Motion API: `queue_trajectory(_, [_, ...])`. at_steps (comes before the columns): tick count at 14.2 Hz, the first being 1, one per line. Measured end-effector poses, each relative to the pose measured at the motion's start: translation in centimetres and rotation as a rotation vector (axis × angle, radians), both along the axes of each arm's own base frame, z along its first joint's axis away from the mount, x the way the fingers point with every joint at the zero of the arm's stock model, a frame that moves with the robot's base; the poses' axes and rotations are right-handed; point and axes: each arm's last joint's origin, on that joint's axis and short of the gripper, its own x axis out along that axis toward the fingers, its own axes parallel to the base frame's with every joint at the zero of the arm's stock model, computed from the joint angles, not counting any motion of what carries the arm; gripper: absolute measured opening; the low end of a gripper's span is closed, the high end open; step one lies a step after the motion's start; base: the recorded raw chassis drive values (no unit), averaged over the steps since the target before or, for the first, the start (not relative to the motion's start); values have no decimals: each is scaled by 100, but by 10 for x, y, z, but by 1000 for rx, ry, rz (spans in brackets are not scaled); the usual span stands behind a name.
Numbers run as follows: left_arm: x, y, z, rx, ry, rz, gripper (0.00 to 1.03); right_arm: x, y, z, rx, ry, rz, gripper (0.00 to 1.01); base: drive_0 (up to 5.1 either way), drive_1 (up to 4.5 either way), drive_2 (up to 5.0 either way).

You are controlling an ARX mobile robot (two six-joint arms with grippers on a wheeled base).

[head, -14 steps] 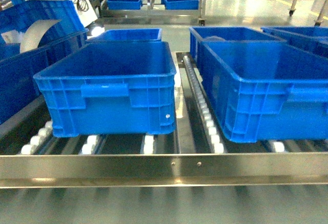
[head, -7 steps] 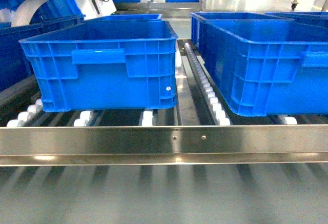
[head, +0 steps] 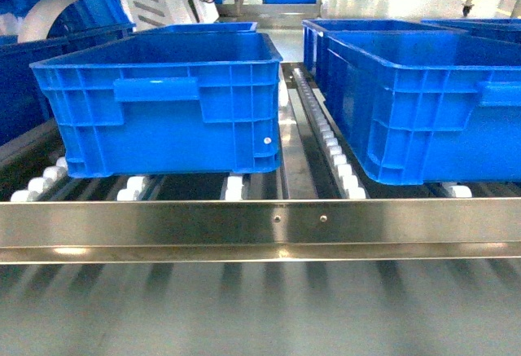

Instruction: Sort blue parts and orange caps into right shelf containers

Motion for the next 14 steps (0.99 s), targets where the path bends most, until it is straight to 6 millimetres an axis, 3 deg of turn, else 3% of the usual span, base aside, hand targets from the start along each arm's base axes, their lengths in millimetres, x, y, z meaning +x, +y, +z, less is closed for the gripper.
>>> queue_trajectory(14, [0, 0, 0, 0, -4, 0, 43, 0, 0, 0, 0, -2, 0, 43, -4, 373, -380])
